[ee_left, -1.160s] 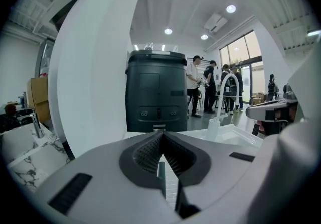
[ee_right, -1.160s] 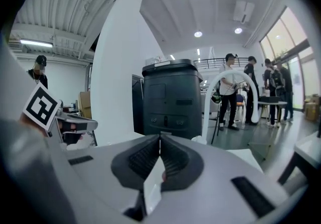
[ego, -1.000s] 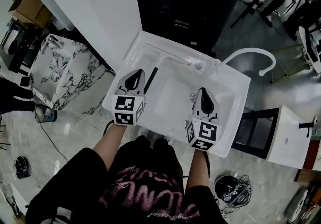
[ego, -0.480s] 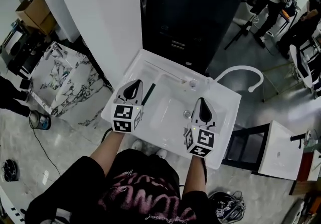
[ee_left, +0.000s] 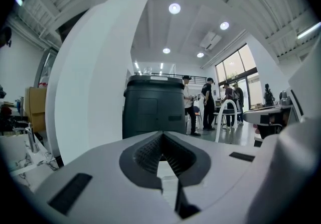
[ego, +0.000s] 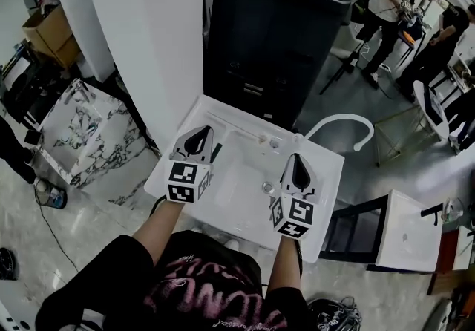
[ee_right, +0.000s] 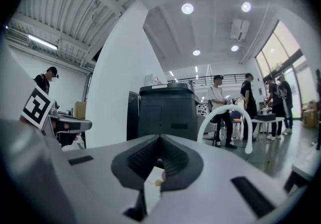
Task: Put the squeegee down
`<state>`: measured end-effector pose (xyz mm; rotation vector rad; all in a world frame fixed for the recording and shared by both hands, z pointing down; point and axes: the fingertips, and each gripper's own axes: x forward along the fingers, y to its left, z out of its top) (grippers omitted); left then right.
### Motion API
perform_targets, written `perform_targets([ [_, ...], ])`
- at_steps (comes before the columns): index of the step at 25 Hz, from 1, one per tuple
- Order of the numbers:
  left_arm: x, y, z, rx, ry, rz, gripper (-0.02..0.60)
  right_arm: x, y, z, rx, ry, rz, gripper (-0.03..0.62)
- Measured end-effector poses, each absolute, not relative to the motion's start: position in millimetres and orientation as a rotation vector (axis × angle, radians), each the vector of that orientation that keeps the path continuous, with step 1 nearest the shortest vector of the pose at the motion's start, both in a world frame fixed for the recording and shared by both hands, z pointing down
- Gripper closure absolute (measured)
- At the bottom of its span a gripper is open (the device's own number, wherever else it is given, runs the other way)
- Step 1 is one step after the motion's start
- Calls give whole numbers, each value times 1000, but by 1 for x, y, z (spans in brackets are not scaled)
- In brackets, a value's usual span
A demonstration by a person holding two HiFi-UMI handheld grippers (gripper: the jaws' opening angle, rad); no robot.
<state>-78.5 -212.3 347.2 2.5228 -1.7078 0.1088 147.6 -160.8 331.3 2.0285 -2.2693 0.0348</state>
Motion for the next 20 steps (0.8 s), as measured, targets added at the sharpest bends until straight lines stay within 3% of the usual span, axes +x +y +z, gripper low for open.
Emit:
perform_targets([
  [20, -67, -224, 336, 2606, -1636, 82, 572, 150, -167, 325, 2071, -2244, 12, 572],
])
